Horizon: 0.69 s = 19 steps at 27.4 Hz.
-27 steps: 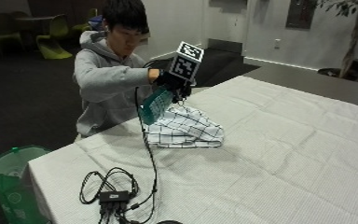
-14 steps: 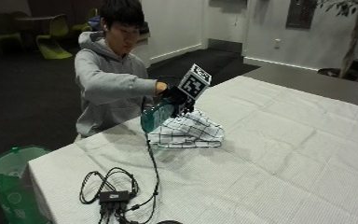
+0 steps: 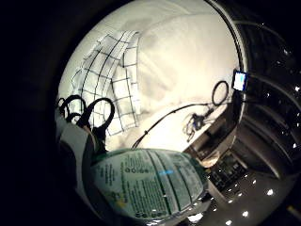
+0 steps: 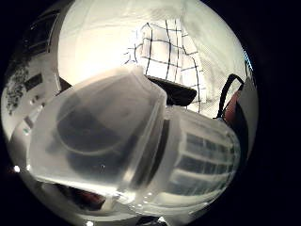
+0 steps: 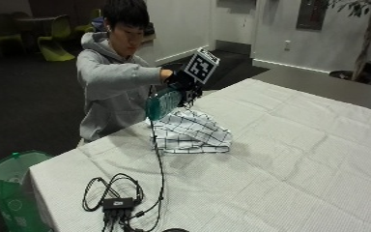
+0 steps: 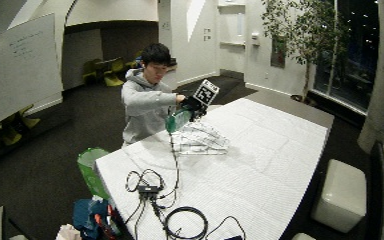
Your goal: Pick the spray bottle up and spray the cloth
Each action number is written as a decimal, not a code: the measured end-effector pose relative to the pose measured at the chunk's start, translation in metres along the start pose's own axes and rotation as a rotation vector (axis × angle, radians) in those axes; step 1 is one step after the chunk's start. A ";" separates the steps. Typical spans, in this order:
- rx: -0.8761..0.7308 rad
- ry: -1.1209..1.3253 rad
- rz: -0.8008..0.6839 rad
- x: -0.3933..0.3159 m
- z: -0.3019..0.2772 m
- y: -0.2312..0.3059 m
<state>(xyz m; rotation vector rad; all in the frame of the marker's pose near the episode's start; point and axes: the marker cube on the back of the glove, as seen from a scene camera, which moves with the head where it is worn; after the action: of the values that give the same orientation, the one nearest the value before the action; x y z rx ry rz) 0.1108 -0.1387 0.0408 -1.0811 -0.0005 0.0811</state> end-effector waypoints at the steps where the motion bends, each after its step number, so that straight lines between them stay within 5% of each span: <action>1: -0.004 -0.007 0.004 0.000 0.001 -0.002; 11: -0.020 -0.066 -0.083 -0.010 0.029 -0.021; 19: 0.262 -0.417 -0.398 -0.061 -0.017 0.004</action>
<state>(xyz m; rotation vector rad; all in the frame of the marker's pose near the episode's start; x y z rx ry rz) 0.0507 -0.1561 0.0313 -0.7707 -0.5643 -0.0532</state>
